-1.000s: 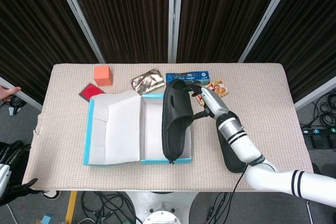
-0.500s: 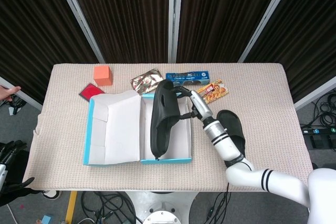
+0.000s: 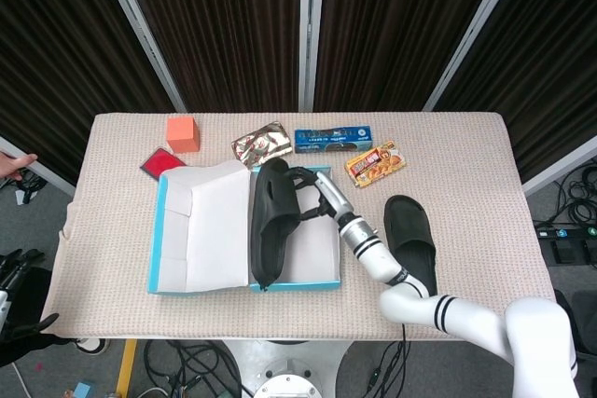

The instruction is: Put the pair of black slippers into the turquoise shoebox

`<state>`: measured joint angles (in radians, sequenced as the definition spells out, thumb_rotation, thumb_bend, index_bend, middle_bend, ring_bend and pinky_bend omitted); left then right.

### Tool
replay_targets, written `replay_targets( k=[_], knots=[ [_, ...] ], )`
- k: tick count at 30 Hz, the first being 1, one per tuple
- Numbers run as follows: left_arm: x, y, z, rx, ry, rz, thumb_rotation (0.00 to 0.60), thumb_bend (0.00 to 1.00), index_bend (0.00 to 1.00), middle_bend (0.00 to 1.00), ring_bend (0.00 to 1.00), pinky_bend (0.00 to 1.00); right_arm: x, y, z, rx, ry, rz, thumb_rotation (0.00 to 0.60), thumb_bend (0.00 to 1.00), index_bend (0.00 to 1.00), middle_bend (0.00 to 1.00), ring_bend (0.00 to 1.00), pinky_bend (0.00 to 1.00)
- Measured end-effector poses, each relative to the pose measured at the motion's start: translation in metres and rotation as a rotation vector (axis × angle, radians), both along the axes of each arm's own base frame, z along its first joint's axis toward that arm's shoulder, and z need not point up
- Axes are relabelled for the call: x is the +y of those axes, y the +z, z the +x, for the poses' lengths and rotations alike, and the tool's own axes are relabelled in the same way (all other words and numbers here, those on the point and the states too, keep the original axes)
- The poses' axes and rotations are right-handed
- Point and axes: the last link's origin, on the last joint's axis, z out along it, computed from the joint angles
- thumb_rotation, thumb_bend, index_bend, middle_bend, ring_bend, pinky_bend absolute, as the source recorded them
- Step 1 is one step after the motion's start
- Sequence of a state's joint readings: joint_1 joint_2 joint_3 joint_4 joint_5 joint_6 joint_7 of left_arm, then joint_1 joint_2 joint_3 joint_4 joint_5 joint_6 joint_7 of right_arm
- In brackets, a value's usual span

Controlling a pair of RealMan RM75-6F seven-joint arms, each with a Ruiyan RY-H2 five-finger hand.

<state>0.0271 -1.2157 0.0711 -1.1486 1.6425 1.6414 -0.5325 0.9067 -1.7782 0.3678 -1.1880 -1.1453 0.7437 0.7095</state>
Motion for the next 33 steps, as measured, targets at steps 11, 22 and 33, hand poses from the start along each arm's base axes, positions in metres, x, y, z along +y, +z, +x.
replay_targets(
  k=[11, 22, 33],
  knots=[
    [-0.001, 0.004, -0.007, 0.003, 0.013, 0.009, 0.600, 0.00, 0.13, 0.19, 0.03, 0.10, -0.010, -0.019, 0.021, 0.022, 0.031, 0.027, 0.600, 0.06, 0.51, 0.44, 0.20, 0.29],
    [-0.001, 0.005, -0.013, 0.002, 0.024, 0.006, 0.600, 0.00, 0.13, 0.19, 0.03, 0.10, -0.014, -0.033, 0.024, 0.054, 0.038, 0.025, 0.600, 0.08, 0.51, 0.44, 0.20, 0.29],
    [-0.001, 0.003, -0.017, 0.012, 0.036, 0.000, 0.600, 0.00, 0.13, 0.19, 0.03, 0.10, -0.018, -0.044, 0.018, 0.144, 0.070, 0.018, 0.600, 0.08, 0.52, 0.44, 0.20, 0.29]
  ],
)
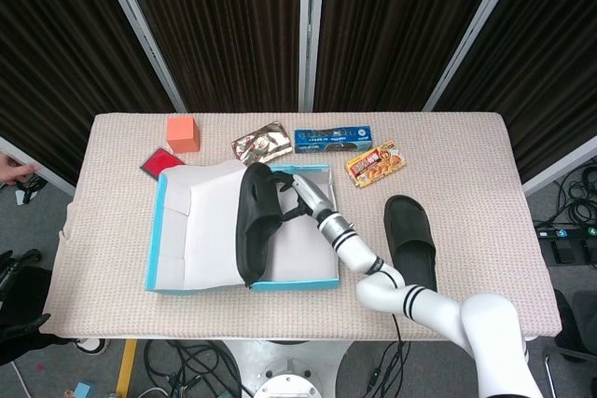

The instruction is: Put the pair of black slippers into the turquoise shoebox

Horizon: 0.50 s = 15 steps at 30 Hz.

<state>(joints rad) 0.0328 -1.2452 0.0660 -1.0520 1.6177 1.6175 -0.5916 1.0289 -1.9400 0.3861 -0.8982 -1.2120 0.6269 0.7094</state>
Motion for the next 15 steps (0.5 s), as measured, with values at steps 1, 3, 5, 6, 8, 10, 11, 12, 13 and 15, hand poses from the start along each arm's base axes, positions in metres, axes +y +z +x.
replay_targets(
  k=[1, 3, 5, 6, 8, 10, 11, 12, 13, 15],
  knots=[
    [0.0001, 0.0001, -0.0002, 0.000, 0.001, 0.000, 0.600, 0.00, 0.13, 0.19, 0.03, 0.10, 0.0000, -0.0012, -0.0003, 0.005, 0.002, 0.001, 0.600, 0.08, 0.52, 0.44, 0.20, 0.29],
    [0.0007, 0.0001, -0.0004, 0.000, 0.000, 0.001, 0.600, 0.00, 0.13, 0.19, 0.03, 0.10, 0.0002, -0.0038, -0.0008, 0.017, 0.010, 0.001, 0.600, 0.08, 0.52, 0.44, 0.20, 0.29],
    [0.0012, -0.0001, -0.0004, 0.000, 0.000, -0.001, 0.600, 0.00, 0.13, 0.19, 0.03, 0.10, 0.0004, -0.0056, -0.0011, 0.028, 0.021, -0.002, 0.600, 0.08, 0.52, 0.44, 0.20, 0.29],
    [0.0015, -0.0004, -0.0003, 0.001, -0.001, -0.002, 0.600, 0.00, 0.13, 0.19, 0.03, 0.10, 0.0004, -0.0060, -0.0012, 0.033, 0.025, -0.004, 0.600, 0.08, 0.52, 0.44, 0.20, 0.29],
    [0.0018, -0.0007, -0.0002, 0.001, -0.002, -0.004, 0.600, 0.00, 0.13, 0.19, 0.03, 0.10, 0.0003, -0.0064, -0.0016, 0.044, 0.038, -0.010, 0.600, 0.08, 0.52, 0.44, 0.20, 0.29],
    [0.0021, -0.0010, -0.0004, 0.003, -0.002, -0.006, 0.600, 0.00, 0.13, 0.19, 0.03, 0.10, 0.0000, -0.0063, -0.0024, 0.056, 0.049, -0.017, 0.600, 0.08, 0.51, 0.44, 0.20, 0.29],
    [0.0020, -0.0011, -0.0004, 0.003, -0.002, -0.007, 0.600, 0.00, 0.13, 0.19, 0.03, 0.10, -0.0005, -0.0060, -0.0033, 0.068, 0.059, -0.024, 0.600, 0.08, 0.51, 0.44, 0.20, 0.29],
    [0.0018, -0.0014, -0.0005, 0.004, -0.002, -0.008, 0.600, 0.00, 0.13, 0.19, 0.04, 0.10, -0.0009, -0.0057, -0.0039, 0.077, 0.067, -0.030, 0.600, 0.09, 0.51, 0.44, 0.20, 0.29],
    [0.0016, -0.0015, -0.0006, 0.004, -0.001, -0.008, 0.600, 0.00, 0.13, 0.19, 0.03, 0.10, -0.0012, -0.0054, -0.0045, 0.087, 0.074, -0.036, 0.600, 0.09, 0.51, 0.44, 0.20, 0.29],
    [0.0014, -0.0019, -0.0006, 0.005, -0.001, -0.010, 0.600, 0.00, 0.13, 0.19, 0.03, 0.10, -0.0020, -0.0048, -0.0058, 0.107, 0.091, -0.050, 0.600, 0.09, 0.51, 0.44, 0.20, 0.29]
  ],
)
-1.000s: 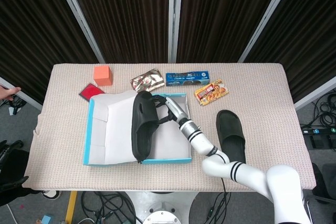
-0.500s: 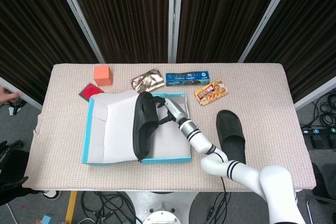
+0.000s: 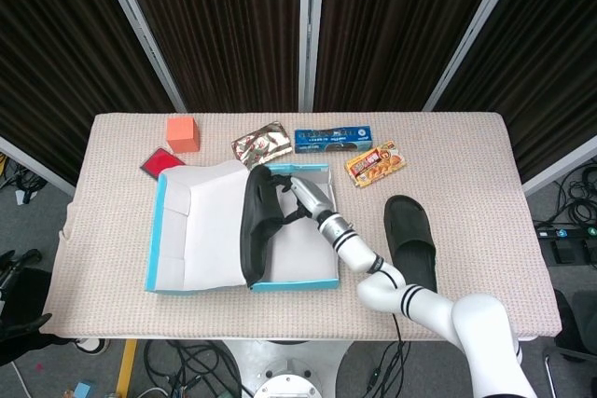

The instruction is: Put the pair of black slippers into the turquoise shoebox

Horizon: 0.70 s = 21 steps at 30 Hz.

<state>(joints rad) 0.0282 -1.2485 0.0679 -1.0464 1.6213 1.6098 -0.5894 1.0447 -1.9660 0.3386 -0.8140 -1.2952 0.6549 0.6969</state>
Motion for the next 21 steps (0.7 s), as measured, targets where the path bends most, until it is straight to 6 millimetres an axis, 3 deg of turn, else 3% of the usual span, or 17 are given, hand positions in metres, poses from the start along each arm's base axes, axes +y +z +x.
replay_targets(
  k=[21],
  knots=[
    [-0.0010, -0.0013, -0.0010, 0.000, 0.004, -0.008, 0.600, 0.00, 0.13, 0.19, 0.03, 0.12, -0.0034, -0.0053, -0.0093, 0.205, 0.128, -0.086, 0.600, 0.11, 0.51, 0.44, 0.20, 0.29]
  ],
)
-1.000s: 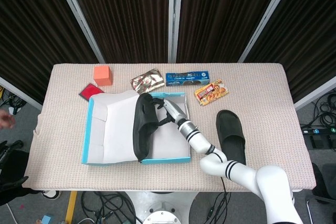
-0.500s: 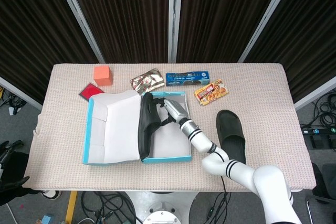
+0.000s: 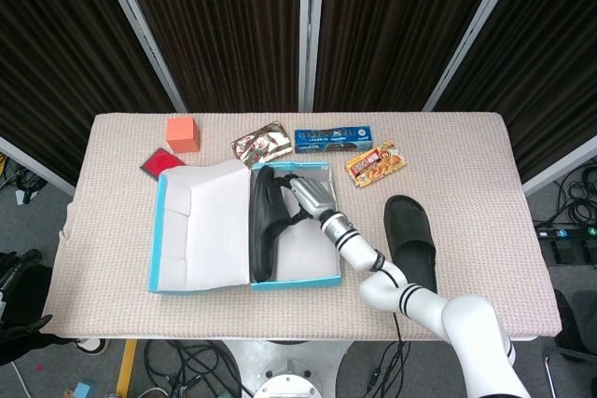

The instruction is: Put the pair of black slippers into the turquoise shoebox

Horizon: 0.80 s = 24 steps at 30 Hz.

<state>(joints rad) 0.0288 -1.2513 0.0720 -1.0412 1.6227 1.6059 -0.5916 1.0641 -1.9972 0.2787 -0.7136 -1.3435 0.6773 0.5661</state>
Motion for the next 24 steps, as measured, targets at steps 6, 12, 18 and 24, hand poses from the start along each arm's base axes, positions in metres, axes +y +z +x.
replay_targets(
  k=[6, 12, 18, 24],
  knots=[
    [-0.0009, -0.0005, -0.0009, -0.003, 0.001, -0.001, 0.600, 0.00, 0.13, 0.19, 0.03, 0.12, 0.0029, -0.0041, -0.0023, 0.028, 0.002, 0.022, 0.600, 0.11, 0.51, 0.44, 0.20, 0.29],
    [-0.0013, 0.0002, -0.0016, -0.003, 0.002, 0.002, 0.600, 0.00, 0.13, 0.19, 0.03, 0.12, 0.0035, -0.0064, -0.0019, 0.032, -0.009, 0.034, 0.600, 0.11, 0.51, 0.43, 0.20, 0.30],
    [-0.0016, -0.0009, -0.0025, -0.005, 0.006, -0.002, 0.600, 0.00, 0.13, 0.19, 0.03, 0.12, 0.0014, -0.0077, -0.0038, 0.055, -0.022, 0.037, 0.600, 0.10, 0.52, 0.42, 0.20, 0.30],
    [-0.0005, -0.0006, -0.0018, -0.006, 0.002, -0.002, 0.600, 0.00, 0.13, 0.19, 0.03, 0.12, 0.0012, -0.0058, -0.0023, 0.039, -0.034, 0.054, 0.600, 0.00, 0.33, 0.30, 0.11, 0.29]
  ],
)
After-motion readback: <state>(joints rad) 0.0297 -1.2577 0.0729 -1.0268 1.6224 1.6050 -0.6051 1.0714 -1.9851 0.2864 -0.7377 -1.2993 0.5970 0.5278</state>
